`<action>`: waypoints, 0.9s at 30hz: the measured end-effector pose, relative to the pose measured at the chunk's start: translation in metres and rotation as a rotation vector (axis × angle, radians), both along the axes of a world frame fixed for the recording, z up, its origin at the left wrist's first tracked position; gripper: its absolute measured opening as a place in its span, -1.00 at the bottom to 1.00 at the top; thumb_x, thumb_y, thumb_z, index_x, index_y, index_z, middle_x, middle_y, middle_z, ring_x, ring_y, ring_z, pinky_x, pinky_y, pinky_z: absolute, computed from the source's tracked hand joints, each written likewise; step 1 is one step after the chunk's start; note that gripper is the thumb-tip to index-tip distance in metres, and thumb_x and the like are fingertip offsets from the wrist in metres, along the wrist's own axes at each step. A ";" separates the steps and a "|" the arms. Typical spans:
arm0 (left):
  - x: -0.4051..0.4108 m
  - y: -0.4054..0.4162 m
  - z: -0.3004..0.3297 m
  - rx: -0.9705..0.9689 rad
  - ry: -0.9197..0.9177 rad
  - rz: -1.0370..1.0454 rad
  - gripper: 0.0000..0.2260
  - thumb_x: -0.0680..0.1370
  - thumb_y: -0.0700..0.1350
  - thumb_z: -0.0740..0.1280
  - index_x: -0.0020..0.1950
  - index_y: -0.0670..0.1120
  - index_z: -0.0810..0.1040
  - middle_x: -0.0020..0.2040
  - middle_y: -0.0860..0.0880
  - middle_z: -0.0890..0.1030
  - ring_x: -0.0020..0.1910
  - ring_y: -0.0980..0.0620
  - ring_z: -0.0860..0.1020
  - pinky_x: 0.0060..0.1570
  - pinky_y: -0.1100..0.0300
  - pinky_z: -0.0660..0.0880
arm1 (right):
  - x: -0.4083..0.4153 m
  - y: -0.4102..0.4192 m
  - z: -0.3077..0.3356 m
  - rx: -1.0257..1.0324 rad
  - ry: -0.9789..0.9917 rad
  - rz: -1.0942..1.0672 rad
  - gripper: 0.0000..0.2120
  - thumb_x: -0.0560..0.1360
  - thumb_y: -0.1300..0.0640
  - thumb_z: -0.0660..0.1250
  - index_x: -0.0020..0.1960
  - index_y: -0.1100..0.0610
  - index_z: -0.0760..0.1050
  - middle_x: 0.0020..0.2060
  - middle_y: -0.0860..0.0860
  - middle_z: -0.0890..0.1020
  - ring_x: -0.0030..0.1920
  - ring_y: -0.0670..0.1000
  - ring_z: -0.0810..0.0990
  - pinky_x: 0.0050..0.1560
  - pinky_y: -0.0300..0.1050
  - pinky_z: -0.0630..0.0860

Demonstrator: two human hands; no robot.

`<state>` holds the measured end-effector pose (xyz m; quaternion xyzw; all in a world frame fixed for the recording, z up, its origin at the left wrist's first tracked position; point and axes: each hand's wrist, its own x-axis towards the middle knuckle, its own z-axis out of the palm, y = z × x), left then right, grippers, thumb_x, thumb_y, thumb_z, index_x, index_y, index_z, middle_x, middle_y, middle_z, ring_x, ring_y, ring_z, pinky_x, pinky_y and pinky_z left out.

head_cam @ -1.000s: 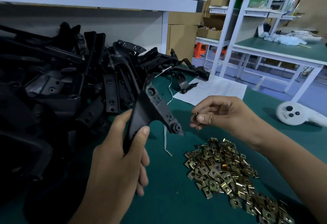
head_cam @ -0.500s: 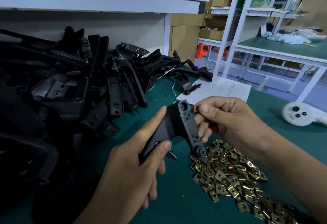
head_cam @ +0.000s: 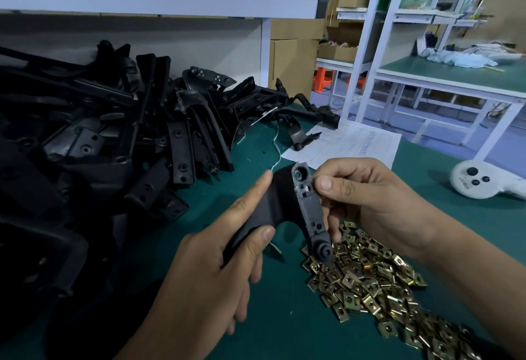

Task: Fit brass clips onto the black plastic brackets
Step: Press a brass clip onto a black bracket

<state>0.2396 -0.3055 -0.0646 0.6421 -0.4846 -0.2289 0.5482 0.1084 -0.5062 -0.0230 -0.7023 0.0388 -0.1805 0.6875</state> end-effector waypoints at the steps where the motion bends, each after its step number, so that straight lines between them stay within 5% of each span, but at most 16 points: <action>1: 0.000 0.000 0.000 -0.005 -0.004 0.001 -0.50 0.58 0.14 0.28 0.39 0.65 0.26 -0.32 -0.02 0.57 -0.57 -0.05 0.44 -0.54 0.13 0.51 | 0.000 0.000 0.000 0.011 -0.001 0.001 -0.85 0.53 0.12 0.39 -0.18 0.12 0.66 -0.32 0.07 0.67 -0.39 0.00 0.65 -0.40 -0.16 0.59; 27: 0.001 0.000 0.001 0.008 -0.026 -0.034 -0.51 0.59 0.13 0.28 0.39 0.63 0.28 -0.34 -0.04 0.56 -0.59 -0.03 0.43 -0.55 0.08 0.52 | -0.007 -0.011 0.003 -0.113 -0.057 0.027 -0.89 0.54 0.22 0.38 -0.08 0.20 0.68 -0.31 0.13 0.70 -0.34 0.08 0.70 -0.24 -0.10 0.64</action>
